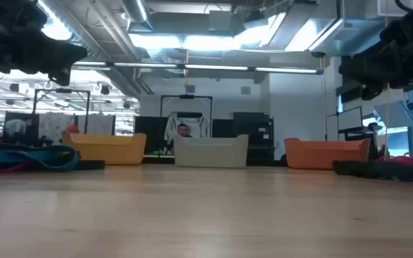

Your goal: Sort rubber bands into baskets

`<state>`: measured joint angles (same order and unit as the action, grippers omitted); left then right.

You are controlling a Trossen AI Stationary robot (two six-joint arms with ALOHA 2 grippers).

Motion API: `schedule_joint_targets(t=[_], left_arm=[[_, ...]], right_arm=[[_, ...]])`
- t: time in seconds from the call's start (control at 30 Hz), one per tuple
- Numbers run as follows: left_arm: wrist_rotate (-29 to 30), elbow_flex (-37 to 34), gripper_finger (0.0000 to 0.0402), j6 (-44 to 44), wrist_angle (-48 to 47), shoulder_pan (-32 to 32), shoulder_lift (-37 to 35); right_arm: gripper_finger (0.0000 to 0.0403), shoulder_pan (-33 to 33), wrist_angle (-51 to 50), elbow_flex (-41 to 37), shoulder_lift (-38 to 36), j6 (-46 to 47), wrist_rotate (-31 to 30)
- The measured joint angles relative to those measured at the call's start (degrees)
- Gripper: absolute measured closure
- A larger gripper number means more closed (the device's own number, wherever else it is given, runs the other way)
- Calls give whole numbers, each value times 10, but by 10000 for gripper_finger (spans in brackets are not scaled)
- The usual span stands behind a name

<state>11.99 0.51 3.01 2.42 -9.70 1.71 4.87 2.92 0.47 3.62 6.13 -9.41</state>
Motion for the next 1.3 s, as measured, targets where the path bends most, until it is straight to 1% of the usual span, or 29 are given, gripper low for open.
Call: schedule_joint_targets(t=[1.17, 1.23, 1.3], left_arm=[[0, 0, 396, 0, 0, 0, 0], [0, 0, 396, -7, 0, 0, 0], [1, 0, 396, -34, 0, 0, 0]], right_arm=[[388, 0, 0, 0, 0, 0, 0], [388, 0, 0, 0, 0, 0, 0], [388, 0, 0, 0, 0, 0, 0]])
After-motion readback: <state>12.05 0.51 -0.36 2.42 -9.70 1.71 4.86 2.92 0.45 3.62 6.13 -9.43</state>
